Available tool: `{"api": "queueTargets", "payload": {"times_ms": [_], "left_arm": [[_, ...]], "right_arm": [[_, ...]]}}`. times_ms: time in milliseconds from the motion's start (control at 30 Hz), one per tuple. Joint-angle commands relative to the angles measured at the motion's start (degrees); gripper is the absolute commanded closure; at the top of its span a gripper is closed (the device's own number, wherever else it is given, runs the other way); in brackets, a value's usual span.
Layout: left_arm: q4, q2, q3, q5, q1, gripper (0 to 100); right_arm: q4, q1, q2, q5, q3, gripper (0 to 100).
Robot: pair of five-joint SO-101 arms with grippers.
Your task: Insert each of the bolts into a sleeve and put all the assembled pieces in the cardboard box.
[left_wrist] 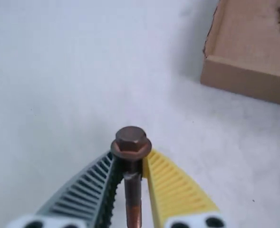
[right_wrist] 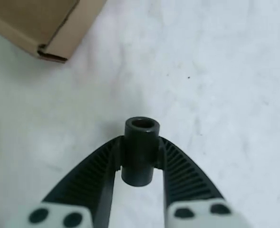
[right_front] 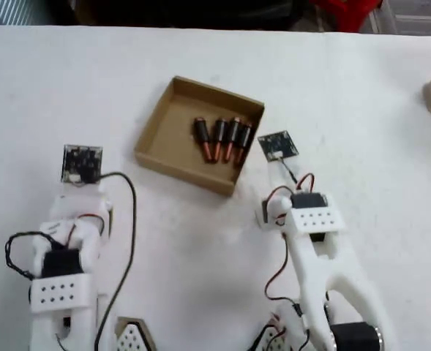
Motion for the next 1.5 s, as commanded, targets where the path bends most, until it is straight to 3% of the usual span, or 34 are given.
{"api": "queueTargets", "payload": {"times_ms": [0,433,633,1067,1467], "left_arm": [[-0.79,-9.36,2.46,-0.44,-0.66,98],[1.23,-30.99,12.92,-0.44,-0.66,98],[7.03,-36.79,13.27,-0.44,-0.66,98],[7.03,-36.62,13.27,-0.44,-0.66,98],[7.03,-36.62,13.27,-0.44,-0.66,98]], "right_arm": [[-1.63,-1.63,-6.29,-0.62,1.76,98.1],[-8.04,-4.35,-25.71,-2.02,13.98,98.1],[-18.15,-4.35,-30.20,-8.35,19.78,98.1],[-44.35,-8.75,-43.21,-8.70,38.07,98.1],[-40.84,-8.92,-52.79,-8.70,38.42,98.1]]}}
